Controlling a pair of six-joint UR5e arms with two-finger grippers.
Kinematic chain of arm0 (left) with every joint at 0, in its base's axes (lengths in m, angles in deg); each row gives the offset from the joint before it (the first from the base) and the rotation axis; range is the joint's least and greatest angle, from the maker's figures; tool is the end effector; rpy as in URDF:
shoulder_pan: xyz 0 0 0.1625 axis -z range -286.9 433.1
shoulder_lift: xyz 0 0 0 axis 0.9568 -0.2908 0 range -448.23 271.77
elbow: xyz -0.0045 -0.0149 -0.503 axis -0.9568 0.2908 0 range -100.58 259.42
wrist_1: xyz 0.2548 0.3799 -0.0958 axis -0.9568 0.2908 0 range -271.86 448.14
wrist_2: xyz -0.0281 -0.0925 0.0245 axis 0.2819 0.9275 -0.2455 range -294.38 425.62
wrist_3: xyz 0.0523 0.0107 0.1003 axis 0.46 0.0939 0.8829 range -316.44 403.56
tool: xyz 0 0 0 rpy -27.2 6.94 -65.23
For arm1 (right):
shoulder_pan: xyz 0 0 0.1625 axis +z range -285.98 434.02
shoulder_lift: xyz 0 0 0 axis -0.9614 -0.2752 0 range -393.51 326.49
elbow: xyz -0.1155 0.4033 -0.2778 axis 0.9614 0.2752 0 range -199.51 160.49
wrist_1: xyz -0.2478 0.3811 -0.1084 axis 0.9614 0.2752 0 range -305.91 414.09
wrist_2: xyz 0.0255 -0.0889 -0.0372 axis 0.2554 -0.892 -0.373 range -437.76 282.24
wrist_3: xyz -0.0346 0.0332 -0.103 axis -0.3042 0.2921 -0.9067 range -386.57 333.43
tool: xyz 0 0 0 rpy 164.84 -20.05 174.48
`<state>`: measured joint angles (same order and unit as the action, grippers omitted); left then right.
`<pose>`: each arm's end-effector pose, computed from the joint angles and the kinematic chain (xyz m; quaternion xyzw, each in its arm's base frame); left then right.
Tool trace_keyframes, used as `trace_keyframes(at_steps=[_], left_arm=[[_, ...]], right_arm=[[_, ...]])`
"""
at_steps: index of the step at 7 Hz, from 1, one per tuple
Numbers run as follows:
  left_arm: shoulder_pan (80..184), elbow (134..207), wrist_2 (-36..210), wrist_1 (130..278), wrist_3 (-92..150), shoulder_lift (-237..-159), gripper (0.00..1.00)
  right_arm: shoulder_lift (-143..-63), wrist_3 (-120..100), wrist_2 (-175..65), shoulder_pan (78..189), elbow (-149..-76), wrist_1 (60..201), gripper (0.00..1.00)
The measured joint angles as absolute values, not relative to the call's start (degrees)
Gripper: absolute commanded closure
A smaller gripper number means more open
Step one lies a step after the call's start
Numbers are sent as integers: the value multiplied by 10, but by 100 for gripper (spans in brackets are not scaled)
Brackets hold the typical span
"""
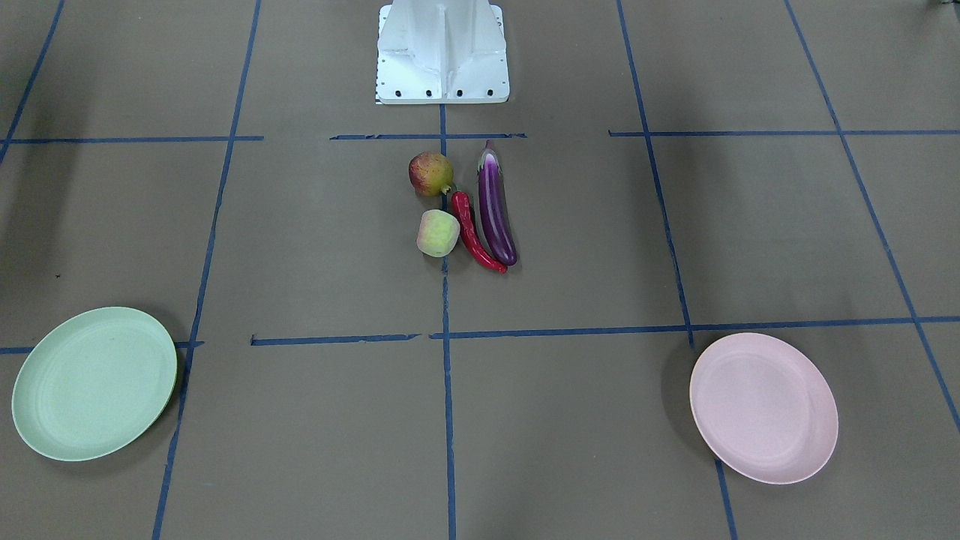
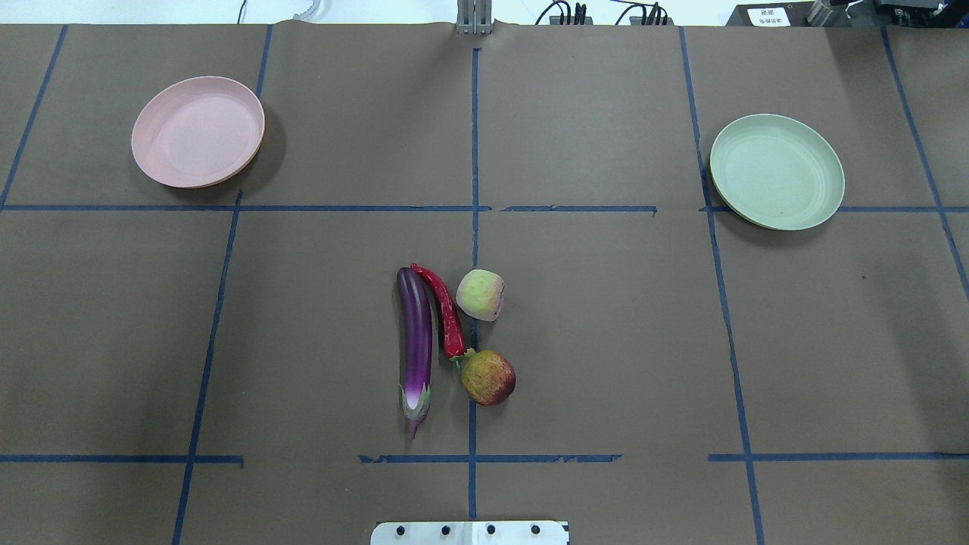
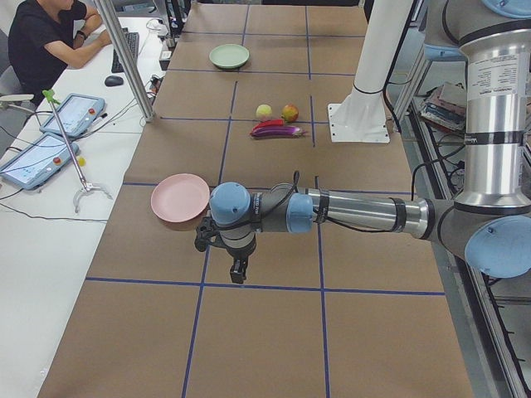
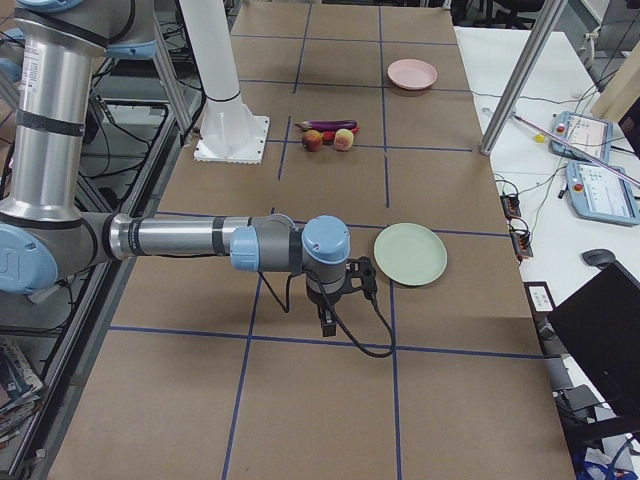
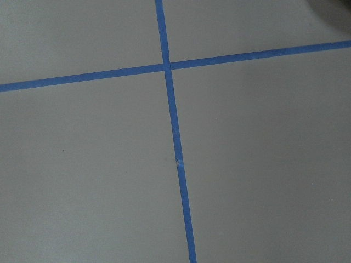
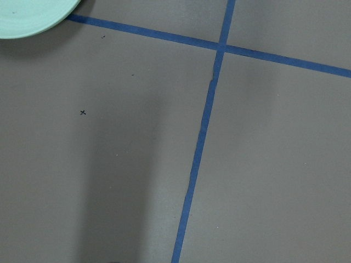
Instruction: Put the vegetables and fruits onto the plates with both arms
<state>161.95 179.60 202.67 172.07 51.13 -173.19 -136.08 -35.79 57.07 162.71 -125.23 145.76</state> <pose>-0.0402 -0.5013 0.7027 0.0149 0.3989 0.0665 0.9144 0.0432 -0.4406 0.7069 0.0382 -0.3795 -0.0899 0.9200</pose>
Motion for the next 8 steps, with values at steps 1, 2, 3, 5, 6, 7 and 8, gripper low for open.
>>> trace_keyframes(at_steps=[1, 2, 3, 5, 6, 7, 8], left_arm=[[1620, 1794, 2026, 1729, 516, -1729, 0], [1620, 1790, 2026, 1745, 524, -1724, 0], [1620, 1788, 2027, 1754, 529, -1720, 0], [1620, 1789, 2027, 1758, 530, -1718, 0], [1620, 1793, 2027, 1759, 529, -1718, 0], [1620, 1795, 2028, 1759, 528, -1718, 0], [1620, 1798, 2030, 1759, 528, -1717, 0]], right_arm=[[-1361, -358, 571, 1627, -1252, 1458, 0], [-1361, -357, 570, 1627, -1251, 1458, 0], [-1361, -357, 570, 1627, -1251, 1458, 0], [-1361, -356, 572, 1627, -1253, 1458, 0], [-1362, -357, 574, 1627, -1258, 1459, 0], [-1362, -358, 583, 1627, -1264, 1459, 0], [-1362, -358, 594, 1627, -1271, 1459, 0]])
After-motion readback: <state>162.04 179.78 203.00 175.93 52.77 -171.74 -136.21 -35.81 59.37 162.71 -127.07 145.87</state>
